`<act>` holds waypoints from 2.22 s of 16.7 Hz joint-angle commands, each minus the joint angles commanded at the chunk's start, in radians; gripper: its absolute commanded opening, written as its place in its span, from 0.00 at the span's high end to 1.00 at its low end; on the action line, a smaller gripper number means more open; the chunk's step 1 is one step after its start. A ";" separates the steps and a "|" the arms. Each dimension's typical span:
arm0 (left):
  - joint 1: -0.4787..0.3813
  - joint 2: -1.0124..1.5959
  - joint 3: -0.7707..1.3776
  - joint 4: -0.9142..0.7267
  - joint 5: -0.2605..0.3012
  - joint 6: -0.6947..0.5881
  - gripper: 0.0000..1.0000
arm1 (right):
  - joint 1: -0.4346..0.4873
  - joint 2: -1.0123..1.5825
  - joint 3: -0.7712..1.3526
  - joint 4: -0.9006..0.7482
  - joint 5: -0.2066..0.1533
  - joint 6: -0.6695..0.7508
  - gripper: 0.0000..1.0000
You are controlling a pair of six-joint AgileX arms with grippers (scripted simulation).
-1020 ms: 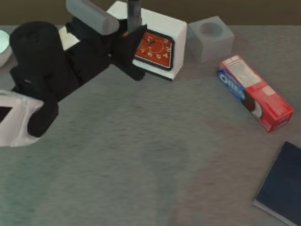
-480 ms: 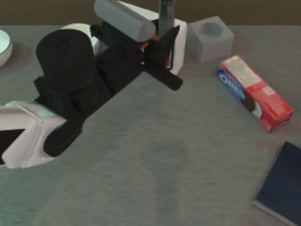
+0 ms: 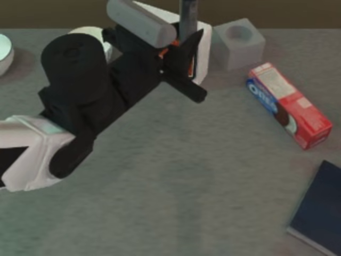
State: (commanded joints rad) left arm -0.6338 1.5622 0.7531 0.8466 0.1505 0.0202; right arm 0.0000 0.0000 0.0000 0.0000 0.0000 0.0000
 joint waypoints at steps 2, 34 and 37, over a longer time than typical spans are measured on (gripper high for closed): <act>0.000 0.000 0.000 0.000 0.000 0.000 1.00 | 0.001 0.002 0.001 0.001 0.000 0.000 0.00; 0.000 0.000 0.000 0.000 0.000 0.000 1.00 | 0.675 1.379 0.792 0.613 -0.041 0.029 0.00; 0.000 0.000 0.000 0.000 0.000 0.000 1.00 | 0.680 1.534 0.915 0.635 -0.034 0.029 0.00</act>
State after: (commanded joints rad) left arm -0.6338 1.5622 0.7531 0.8466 0.1505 0.0202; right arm 0.6796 1.5342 0.9152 0.6346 -0.0339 0.0289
